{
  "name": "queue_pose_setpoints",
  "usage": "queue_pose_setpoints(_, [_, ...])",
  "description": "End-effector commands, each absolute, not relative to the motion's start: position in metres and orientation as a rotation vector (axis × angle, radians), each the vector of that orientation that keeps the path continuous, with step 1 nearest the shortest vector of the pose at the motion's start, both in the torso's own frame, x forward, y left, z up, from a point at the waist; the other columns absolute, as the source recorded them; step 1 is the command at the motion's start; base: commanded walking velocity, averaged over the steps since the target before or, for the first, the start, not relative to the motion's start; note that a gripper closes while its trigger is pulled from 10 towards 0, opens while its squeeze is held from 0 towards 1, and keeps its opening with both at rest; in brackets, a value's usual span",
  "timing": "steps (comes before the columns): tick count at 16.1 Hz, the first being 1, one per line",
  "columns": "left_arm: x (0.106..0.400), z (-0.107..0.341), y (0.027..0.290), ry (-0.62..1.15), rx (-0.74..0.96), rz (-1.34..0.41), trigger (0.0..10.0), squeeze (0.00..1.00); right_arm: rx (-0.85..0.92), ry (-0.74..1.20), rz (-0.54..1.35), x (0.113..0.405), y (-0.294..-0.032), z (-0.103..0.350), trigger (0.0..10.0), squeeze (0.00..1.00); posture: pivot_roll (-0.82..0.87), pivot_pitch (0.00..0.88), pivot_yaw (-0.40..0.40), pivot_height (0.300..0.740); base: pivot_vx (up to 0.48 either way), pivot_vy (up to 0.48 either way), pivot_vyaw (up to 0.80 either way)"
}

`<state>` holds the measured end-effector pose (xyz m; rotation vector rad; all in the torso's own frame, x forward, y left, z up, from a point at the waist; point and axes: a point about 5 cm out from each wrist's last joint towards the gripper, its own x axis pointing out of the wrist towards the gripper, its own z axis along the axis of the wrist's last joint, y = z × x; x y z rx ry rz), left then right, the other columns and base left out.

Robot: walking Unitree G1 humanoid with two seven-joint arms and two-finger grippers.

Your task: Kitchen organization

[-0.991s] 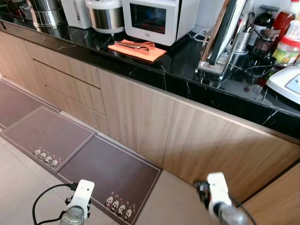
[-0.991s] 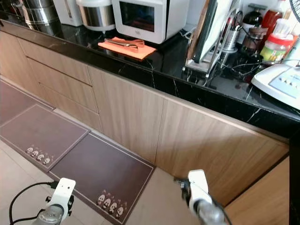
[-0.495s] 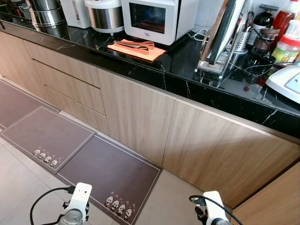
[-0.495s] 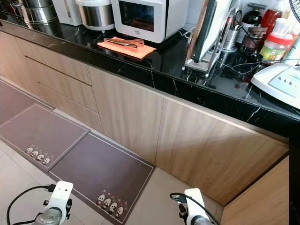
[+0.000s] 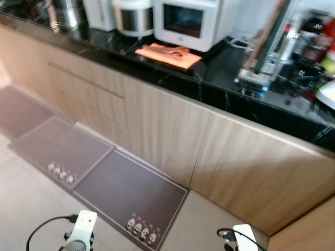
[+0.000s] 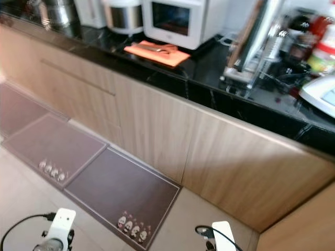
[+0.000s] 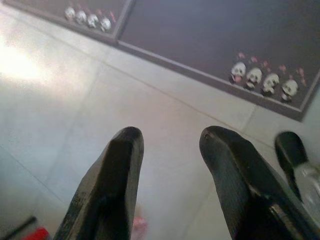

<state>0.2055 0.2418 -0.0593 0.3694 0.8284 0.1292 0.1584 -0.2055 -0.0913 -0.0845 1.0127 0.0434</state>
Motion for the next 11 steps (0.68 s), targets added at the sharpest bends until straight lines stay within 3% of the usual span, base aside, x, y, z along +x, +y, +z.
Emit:
queue_pose_setpoints(1, [0.206,-0.061,0.237,0.838,0.355,0.115,10.0,0.00,-0.083,1.043,0.016,0.149,-0.215,-0.094,10.0,0.00,-0.02,0.000,-0.017,0.740,0.000,0.349,0.00])
queue_pose_setpoints(8, [0.209,-0.059,0.236,0.832,0.355,0.112,10.0,0.00,-0.076,1.034,0.004,0.150,-0.219,-0.092,10.0,0.00,-0.02,0.000,-0.018,0.740,0.000,0.348,0.00])
queue_pose_setpoints(11, [0.208,-0.060,0.236,0.838,0.345,0.118,10.0,0.00,-0.060,1.013,0.006,0.164,-0.212,-0.088,10.0,0.00,-0.02,0.000,-0.028,0.740,0.000,0.347,-0.50])
